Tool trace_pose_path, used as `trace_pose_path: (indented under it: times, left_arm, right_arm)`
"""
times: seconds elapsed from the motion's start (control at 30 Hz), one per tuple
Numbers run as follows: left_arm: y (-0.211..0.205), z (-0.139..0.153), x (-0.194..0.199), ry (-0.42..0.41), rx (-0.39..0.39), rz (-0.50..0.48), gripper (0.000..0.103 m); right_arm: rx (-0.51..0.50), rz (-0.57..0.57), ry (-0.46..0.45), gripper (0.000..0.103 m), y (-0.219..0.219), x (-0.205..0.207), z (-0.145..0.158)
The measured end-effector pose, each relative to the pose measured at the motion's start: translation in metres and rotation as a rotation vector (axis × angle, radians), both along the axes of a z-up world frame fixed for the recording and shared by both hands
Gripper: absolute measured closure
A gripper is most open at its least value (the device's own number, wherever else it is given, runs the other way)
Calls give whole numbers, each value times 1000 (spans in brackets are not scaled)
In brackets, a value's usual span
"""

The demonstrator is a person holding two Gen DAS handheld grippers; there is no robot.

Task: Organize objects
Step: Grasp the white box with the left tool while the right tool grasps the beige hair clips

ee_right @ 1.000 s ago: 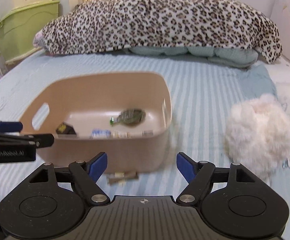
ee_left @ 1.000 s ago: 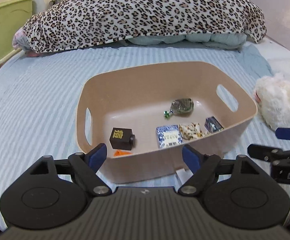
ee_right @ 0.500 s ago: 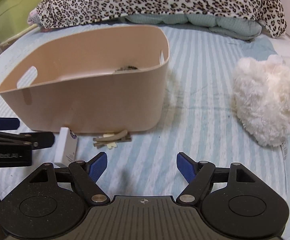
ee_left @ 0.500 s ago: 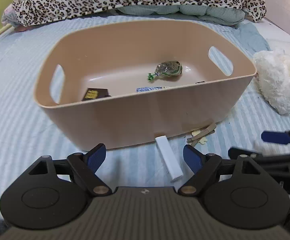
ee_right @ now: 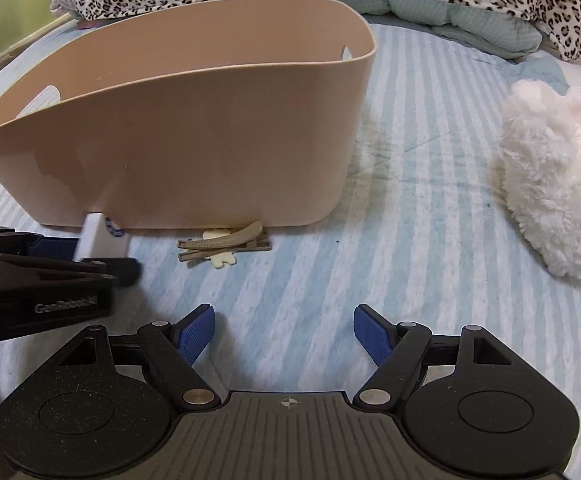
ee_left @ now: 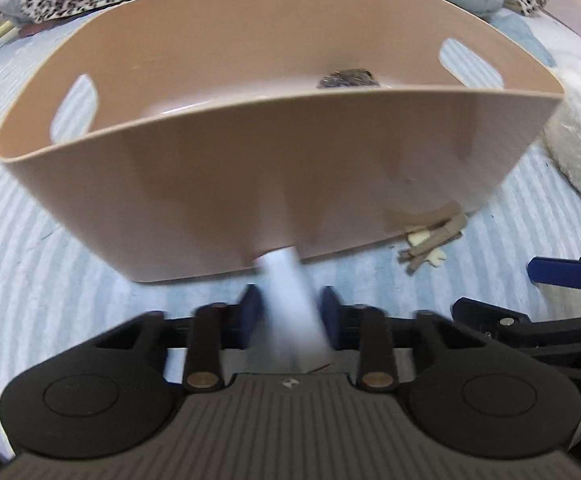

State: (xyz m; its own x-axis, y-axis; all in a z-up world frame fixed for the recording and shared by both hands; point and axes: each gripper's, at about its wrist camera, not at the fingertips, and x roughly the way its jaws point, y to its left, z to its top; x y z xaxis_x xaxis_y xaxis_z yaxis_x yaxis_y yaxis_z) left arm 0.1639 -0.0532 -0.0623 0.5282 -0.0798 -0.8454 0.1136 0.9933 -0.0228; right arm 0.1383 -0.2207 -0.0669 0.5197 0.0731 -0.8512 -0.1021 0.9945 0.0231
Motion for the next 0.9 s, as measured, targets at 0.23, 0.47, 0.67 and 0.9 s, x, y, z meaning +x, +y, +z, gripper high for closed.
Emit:
trace_pose_path:
  times: [0.23,0.47,0.67,0.9]
  left_arm:
    - [25,3,0,-4,51,-22,87]
    - [58,2,5,-5,42,17,87]
    - [67,-1,4,-17,15,21,87]
    - [74,-1,2,-25,-8,12,87]
  right_arm:
    - [18,19,-22,22,16,10,2]
    - [-18,46,-48,15,28,20,-7]
    - [-38,65,-79,11,35,28,-15]
    - [-26,60,-98,27,43,35,-17]
